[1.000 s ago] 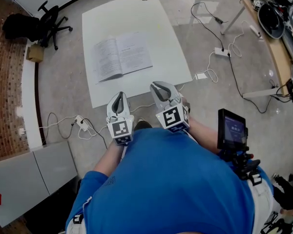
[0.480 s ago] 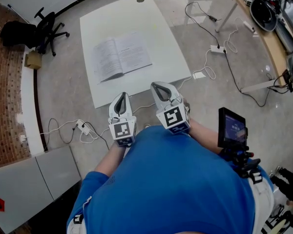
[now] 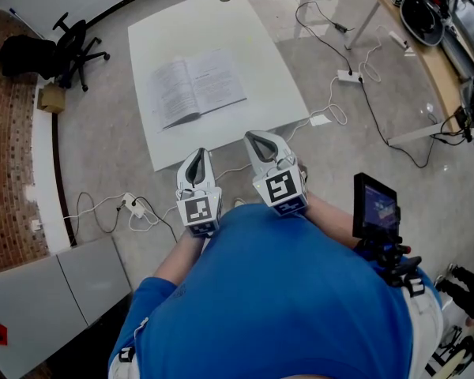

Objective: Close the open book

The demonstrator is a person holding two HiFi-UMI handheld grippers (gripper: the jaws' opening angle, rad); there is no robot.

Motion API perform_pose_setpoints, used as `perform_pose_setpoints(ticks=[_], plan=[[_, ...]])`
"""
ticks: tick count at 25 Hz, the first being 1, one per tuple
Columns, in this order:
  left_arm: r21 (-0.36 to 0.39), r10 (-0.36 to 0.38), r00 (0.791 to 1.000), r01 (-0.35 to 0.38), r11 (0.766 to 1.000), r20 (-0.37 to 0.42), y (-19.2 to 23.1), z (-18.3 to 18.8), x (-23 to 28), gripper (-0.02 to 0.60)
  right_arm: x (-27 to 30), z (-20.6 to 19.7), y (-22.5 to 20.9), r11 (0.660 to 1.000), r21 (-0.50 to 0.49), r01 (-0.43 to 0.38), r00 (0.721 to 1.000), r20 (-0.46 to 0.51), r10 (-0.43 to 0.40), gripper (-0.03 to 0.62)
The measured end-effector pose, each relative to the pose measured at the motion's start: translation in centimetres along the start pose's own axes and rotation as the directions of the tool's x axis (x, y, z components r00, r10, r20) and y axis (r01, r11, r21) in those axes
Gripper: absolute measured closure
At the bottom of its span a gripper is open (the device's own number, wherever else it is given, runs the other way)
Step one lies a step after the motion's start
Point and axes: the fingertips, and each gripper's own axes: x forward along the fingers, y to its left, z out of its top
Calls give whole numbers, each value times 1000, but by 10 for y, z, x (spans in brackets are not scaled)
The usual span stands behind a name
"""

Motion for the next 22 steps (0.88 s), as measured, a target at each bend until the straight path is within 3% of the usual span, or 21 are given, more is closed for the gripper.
perform_pose_setpoints(ticks=[22], plan=[[16, -24, 1000, 24, 1000, -12, -2, 4, 6, 577, 3, 4, -2, 1000, 3, 7, 1000, -7, -7, 591]])
